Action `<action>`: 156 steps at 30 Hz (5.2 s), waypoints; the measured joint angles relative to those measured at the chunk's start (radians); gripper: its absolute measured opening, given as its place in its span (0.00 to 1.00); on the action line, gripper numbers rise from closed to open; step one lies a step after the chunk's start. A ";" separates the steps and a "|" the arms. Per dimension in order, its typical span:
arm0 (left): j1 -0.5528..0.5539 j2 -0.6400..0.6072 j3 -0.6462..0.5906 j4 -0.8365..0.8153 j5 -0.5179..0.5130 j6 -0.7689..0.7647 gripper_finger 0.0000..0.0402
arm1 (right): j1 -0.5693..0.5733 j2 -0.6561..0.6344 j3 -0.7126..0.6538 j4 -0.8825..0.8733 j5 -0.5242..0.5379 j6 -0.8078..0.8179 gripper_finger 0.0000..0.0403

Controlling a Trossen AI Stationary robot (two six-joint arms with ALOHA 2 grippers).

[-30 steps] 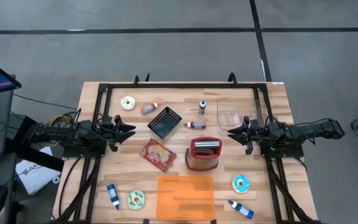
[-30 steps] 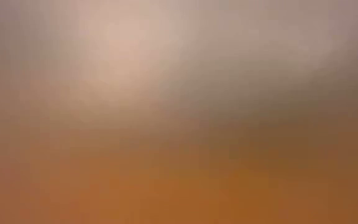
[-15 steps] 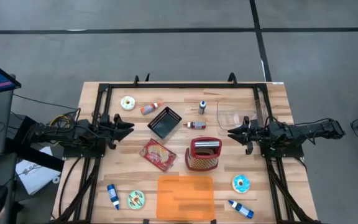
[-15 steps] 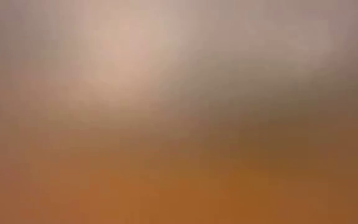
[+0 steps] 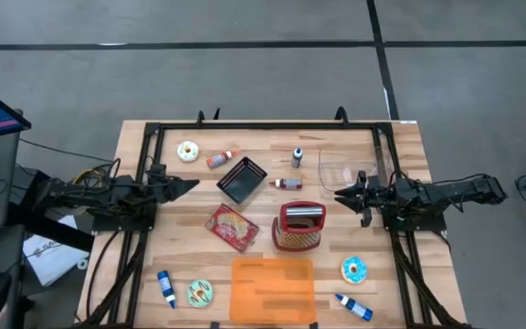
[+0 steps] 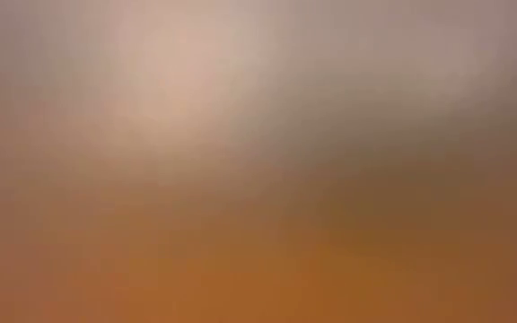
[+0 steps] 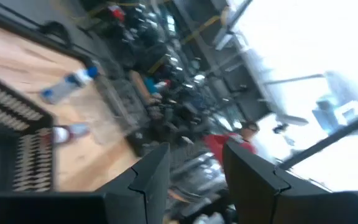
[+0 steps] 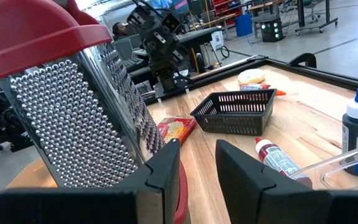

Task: Pick & Place Food Item
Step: Put the bottom right blue food coloring bottle into the transparent bin

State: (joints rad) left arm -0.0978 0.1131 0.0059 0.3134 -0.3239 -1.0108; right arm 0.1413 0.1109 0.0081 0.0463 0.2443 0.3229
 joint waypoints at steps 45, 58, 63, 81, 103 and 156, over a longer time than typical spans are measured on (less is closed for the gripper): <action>0.000 0.399 0.000 0.788 0.234 0.087 0.36 | 0.795 0.745 0.753 -0.512 -0.327 1.232 0.24; 0.000 0.399 0.000 0.751 0.211 0.089 0.36 | 0.854 1.291 1.116 -0.739 -0.165 1.490 0.24; 0.000 0.399 0.000 0.749 0.198 0.090 0.36 | 0.833 1.465 1.191 -0.770 -0.169 1.448 0.26; 0.000 0.399 0.000 0.759 0.194 0.042 0.36 | 0.765 1.759 1.285 -0.882 -0.187 1.215 0.52; 0.000 0.399 0.000 0.774 0.199 0.034 0.36 | 0.787 1.858 1.277 -0.891 -0.205 1.208 0.56; 0.000 0.412 0.000 0.767 0.161 0.184 0.36 | 0.078 0.958 0.979 -1.483 0.971 1.304 0.29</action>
State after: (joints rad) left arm -0.0982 0.5255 0.0059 1.0809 -0.1625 -0.8267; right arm 0.2198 1.0685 0.9874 -1.4364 1.2156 1.6267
